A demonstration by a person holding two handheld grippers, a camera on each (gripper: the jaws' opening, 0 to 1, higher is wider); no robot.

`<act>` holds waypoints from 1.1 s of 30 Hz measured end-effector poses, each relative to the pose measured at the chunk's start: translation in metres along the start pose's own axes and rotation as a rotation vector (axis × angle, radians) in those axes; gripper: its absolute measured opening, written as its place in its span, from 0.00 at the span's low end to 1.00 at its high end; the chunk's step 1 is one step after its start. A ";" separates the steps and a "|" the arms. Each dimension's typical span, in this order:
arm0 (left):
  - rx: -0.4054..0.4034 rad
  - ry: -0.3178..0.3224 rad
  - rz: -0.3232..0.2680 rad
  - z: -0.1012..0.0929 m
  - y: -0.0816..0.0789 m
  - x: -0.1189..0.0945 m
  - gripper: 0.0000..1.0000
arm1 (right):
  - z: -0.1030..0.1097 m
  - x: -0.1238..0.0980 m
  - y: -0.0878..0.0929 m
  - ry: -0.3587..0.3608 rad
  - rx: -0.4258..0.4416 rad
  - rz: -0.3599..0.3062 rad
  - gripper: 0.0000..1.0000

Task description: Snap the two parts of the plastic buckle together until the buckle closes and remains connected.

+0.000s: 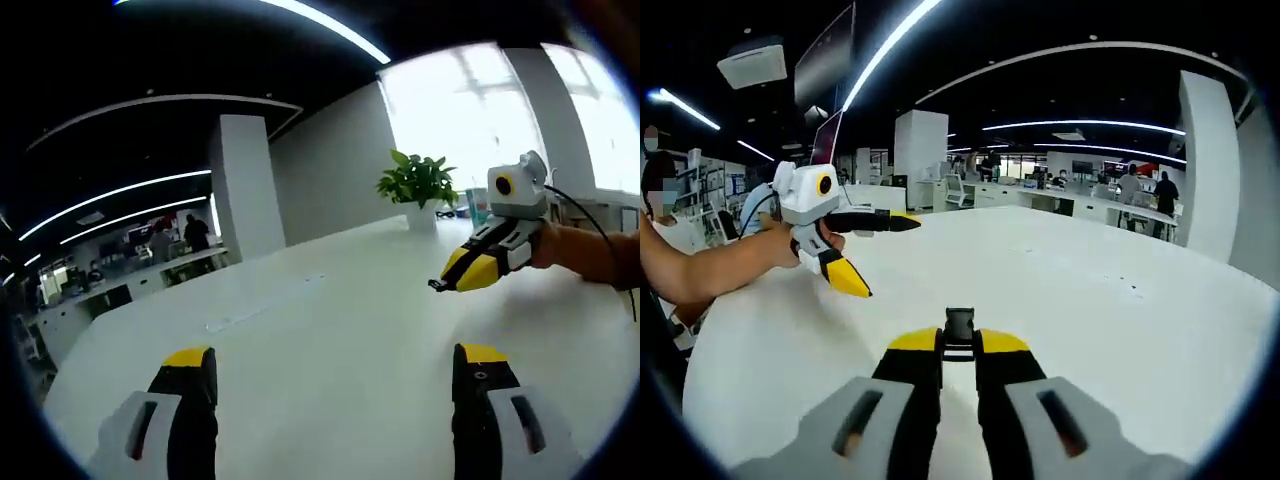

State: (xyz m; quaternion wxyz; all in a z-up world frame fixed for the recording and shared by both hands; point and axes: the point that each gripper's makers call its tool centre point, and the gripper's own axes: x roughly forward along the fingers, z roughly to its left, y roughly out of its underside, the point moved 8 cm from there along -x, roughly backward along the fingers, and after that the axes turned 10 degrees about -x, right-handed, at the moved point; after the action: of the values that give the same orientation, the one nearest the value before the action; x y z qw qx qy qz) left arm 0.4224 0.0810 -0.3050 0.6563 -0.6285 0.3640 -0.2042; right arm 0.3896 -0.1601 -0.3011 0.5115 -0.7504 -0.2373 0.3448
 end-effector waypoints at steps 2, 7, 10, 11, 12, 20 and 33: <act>-0.008 -0.007 -0.005 0.001 -0.001 0.000 1.00 | -0.002 0.000 0.002 0.018 0.001 0.015 0.10; -0.060 -0.079 -0.004 0.009 0.001 0.001 0.99 | -0.012 0.000 0.007 0.091 -0.010 0.056 0.10; -0.094 -0.110 0.011 0.015 0.005 0.005 0.99 | -0.016 -0.001 0.008 0.109 -0.003 0.058 0.10; -0.091 -0.137 0.026 0.016 0.008 0.005 0.99 | -0.016 -0.001 0.008 0.112 -0.003 0.058 0.10; -0.088 -0.140 0.029 0.016 0.008 0.006 0.99 | -0.017 -0.001 0.008 0.115 -0.002 0.060 0.10; -0.085 -0.180 0.025 0.018 0.009 0.008 0.99 | -0.019 0.000 0.011 0.131 0.008 0.071 0.10; -0.126 -0.193 -0.009 0.024 0.005 0.007 0.99 | -0.019 0.004 0.016 0.144 0.013 0.097 0.10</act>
State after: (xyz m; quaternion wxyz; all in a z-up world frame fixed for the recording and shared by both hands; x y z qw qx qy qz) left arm 0.4430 0.0927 -0.3128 0.6466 -0.6869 0.3086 -0.1221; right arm 0.4070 -0.1743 -0.3123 0.5149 -0.7804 -0.1611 0.3161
